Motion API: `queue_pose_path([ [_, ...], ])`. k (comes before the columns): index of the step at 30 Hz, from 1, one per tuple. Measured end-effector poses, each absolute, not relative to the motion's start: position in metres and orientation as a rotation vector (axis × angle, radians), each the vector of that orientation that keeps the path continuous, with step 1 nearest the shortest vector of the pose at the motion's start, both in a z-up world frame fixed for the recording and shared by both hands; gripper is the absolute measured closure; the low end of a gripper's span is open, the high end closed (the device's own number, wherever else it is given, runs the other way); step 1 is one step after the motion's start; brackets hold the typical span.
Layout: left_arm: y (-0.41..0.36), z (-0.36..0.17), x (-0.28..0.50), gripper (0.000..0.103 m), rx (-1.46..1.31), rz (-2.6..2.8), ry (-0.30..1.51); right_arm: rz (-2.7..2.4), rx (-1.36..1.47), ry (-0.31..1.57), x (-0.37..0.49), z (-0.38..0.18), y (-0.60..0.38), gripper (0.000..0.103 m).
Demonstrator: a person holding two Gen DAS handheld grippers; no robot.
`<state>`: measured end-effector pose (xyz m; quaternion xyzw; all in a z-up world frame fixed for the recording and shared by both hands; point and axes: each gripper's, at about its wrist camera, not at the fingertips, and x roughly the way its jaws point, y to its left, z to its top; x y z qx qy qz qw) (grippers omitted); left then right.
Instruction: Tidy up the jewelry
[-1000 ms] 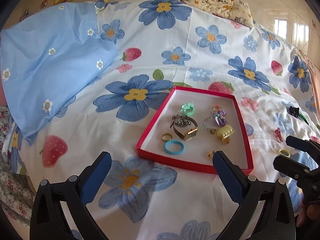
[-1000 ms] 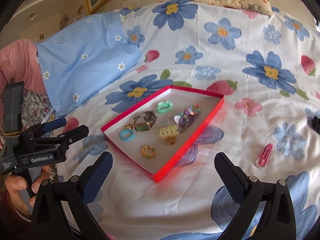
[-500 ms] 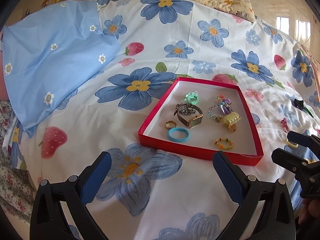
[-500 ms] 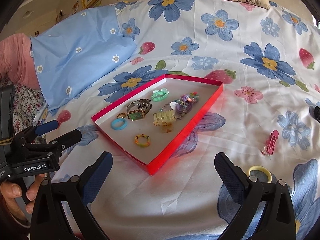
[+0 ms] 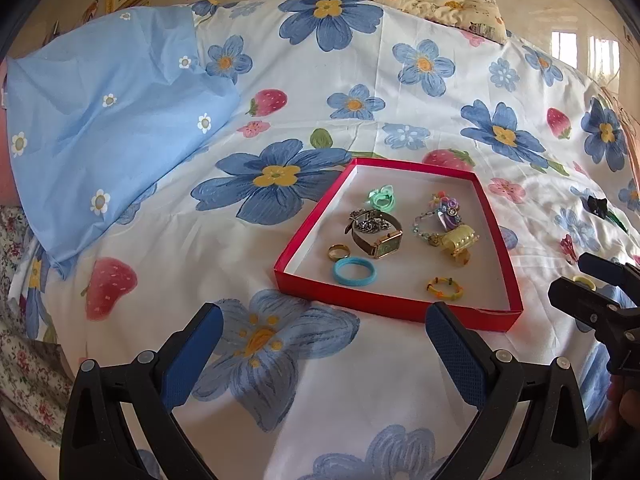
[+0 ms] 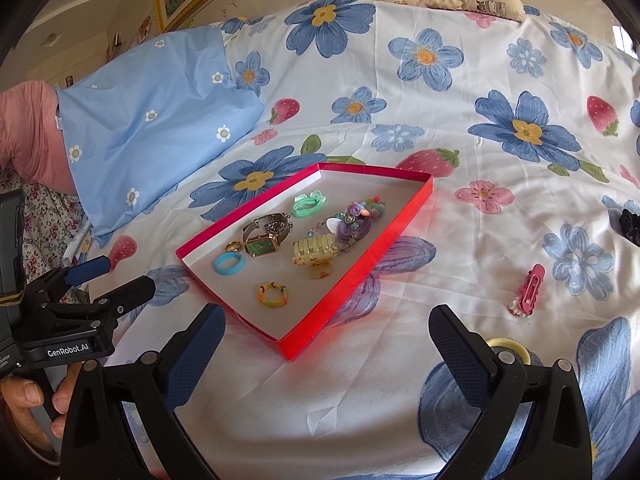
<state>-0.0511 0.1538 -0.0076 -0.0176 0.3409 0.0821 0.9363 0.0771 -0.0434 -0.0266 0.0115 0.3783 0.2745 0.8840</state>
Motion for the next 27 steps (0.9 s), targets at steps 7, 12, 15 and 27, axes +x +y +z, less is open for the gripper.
queue_pose_path([
  [7, 0.1512, -0.0063, -0.0521, 0.001, -0.025, 0.164, 0.691, 0.571, 0.025, 0.787, 0.0778, -0.0259, -0.0442, 0.0],
  [12, 0.1507, -0.006, -0.0534, 0.001, -0.023, 0.165, 0.689, 0.572, 0.022, 0.783, 0.0773, -0.0254, -0.0441, 0.001],
  [15, 0.1496, -0.005, -0.0542, 0.001, -0.016, 0.164, 0.685, 0.575, 0.019, 0.782, 0.0771, -0.0245, -0.0431, 0.001],
  [27, 0.1488, -0.0048, -0.0549, 0.001, -0.011, 0.159, 0.682, 0.582, 0.007, 0.779, 0.0755, -0.0228, -0.0392, 0.001],
])
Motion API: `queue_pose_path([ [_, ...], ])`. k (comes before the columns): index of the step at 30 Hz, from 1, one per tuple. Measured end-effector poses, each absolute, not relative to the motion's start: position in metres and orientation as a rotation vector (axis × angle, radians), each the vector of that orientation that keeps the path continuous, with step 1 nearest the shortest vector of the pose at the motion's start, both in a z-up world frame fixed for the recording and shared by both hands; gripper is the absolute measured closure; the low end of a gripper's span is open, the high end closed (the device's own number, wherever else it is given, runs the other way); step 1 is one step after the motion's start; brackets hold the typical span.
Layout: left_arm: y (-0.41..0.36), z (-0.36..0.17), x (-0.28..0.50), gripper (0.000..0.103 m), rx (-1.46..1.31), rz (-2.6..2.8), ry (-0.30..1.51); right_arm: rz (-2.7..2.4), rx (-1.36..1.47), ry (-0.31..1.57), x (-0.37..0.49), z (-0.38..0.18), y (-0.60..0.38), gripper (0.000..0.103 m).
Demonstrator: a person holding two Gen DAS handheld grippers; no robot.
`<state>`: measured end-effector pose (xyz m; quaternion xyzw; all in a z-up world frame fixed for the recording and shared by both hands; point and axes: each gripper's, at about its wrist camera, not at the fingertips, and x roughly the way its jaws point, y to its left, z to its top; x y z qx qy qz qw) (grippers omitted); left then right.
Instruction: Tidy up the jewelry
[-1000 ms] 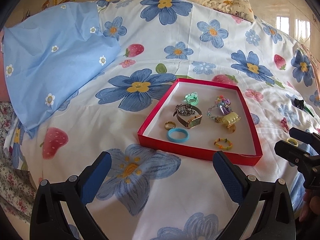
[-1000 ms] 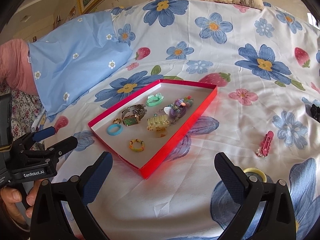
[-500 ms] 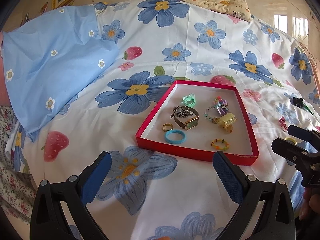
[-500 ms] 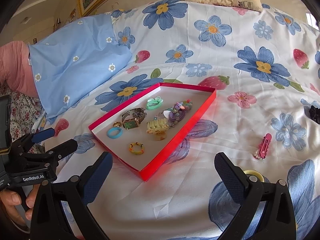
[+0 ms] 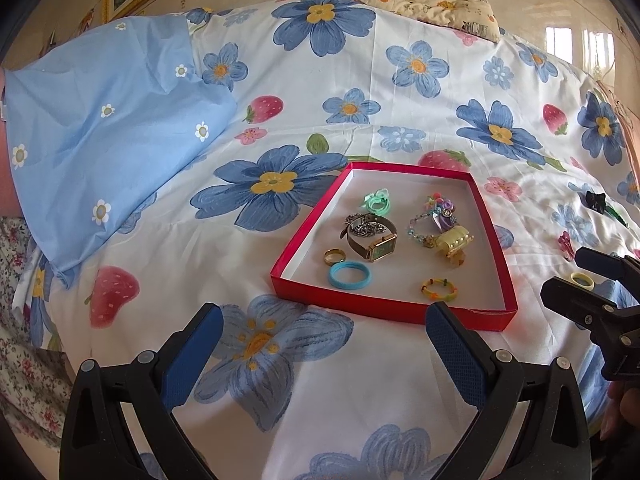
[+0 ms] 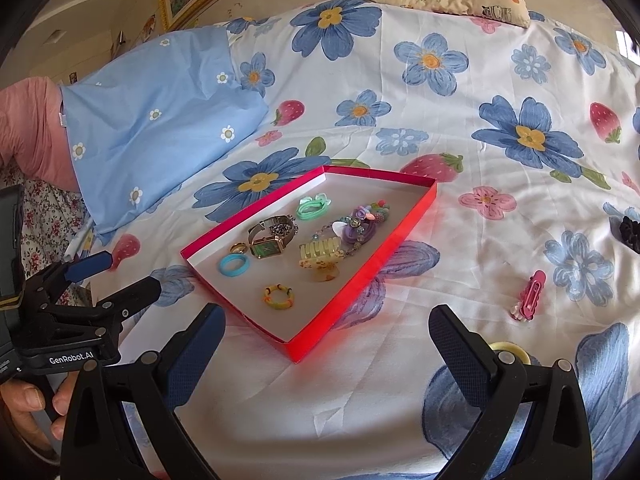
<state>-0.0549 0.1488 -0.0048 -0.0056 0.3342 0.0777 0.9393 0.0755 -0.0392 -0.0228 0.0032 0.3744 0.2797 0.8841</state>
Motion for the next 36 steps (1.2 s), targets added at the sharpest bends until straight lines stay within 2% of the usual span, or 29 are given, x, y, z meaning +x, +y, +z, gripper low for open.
queue_pose_path([
  [36, 0.1473, -0.0078, -0.0506, 0.001, 0.005, 0.164, 0.686, 0.606, -0.015, 0.787, 0.0747, -0.0231, -0.0342, 0.001],
])
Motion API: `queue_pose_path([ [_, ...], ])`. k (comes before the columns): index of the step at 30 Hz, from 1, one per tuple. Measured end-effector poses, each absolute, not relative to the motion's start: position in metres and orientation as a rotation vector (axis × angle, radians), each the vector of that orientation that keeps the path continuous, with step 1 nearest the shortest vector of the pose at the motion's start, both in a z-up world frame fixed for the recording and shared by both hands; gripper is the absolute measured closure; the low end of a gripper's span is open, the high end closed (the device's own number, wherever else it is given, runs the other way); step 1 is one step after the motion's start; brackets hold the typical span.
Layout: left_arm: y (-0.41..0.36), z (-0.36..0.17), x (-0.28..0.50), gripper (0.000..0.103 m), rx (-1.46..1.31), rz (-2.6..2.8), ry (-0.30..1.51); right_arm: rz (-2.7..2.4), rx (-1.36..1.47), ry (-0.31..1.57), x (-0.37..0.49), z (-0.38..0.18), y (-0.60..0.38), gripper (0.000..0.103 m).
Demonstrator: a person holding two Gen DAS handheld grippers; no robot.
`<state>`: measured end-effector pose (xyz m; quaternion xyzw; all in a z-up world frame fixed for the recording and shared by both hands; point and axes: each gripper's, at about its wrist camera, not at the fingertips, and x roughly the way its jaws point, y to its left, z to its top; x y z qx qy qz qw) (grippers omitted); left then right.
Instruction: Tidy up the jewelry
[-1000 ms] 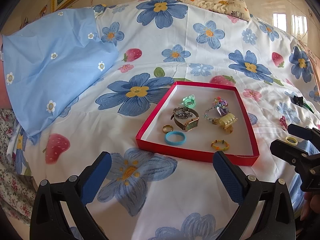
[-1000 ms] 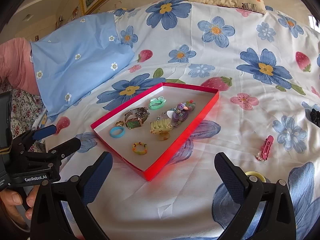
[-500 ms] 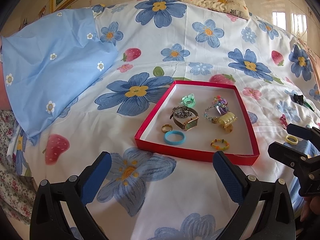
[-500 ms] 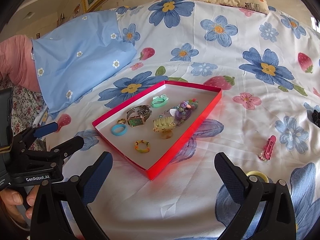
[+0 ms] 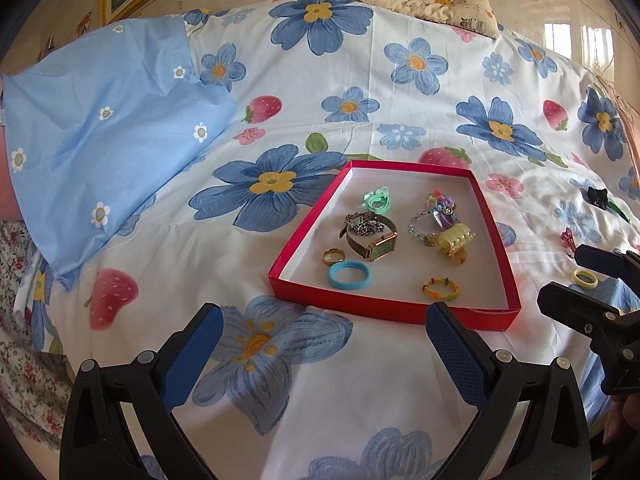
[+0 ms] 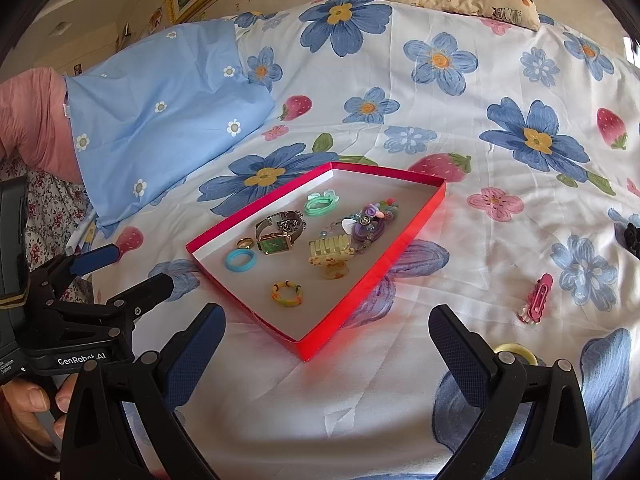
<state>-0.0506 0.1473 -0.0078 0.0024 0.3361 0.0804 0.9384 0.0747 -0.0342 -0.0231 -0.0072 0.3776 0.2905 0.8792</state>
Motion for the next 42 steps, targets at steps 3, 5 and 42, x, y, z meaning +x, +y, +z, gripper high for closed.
queue_pose_path([
  [3, 0.147, -0.008, -0.05, 0.001, 0.007, 0.166, 0.687, 0.604, -0.013, 0.789, 0.074, -0.023, -0.034, 0.001],
  [5, 0.148, -0.009, -0.049, 0.001, 0.007, 0.163, 0.689, 0.603, -0.015, 0.79, 0.074, -0.023, -0.034, 0.001],
  [42, 0.151, -0.017, -0.031, 0.001, 0.003, 0.151, 0.721, 0.611, -0.014, 0.829, 0.085, -0.028, -0.032, 0.001],
])
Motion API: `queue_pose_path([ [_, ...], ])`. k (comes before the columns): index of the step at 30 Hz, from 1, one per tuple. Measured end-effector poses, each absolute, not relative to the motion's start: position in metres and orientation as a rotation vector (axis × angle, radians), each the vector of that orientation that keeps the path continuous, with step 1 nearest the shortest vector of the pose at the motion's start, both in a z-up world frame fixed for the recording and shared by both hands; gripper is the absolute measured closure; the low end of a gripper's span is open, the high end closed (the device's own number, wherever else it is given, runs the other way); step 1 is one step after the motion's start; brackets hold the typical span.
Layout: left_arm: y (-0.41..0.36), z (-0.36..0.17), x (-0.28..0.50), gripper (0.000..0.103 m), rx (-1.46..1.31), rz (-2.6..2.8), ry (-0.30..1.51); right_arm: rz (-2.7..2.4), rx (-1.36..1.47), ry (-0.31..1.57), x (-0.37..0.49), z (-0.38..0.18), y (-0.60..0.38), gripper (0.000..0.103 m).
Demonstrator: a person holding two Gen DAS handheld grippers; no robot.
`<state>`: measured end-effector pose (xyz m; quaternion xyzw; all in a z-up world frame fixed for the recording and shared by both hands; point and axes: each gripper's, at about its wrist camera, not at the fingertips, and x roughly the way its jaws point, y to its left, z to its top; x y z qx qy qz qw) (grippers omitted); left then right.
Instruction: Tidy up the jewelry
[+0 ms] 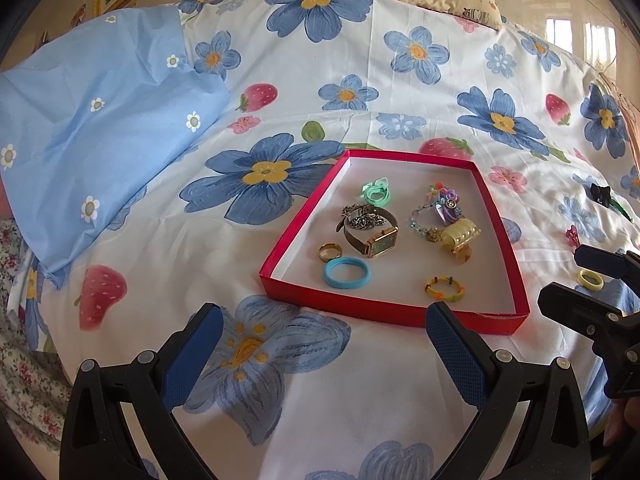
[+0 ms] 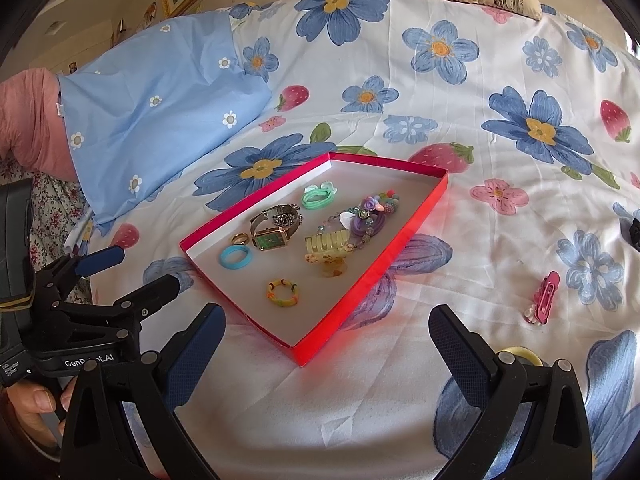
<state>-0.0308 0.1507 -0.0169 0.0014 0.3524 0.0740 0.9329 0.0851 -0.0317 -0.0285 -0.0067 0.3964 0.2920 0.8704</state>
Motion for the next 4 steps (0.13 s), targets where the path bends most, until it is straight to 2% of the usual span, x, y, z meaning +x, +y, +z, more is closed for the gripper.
queue_pose_path([
  [4, 0.1493, -0.0178, -0.0253, 0.001, 0.004, 0.149, 0.726, 0.613, -0.011, 0.837, 0.0902, -0.0291, -0.0302, 0.001],
])
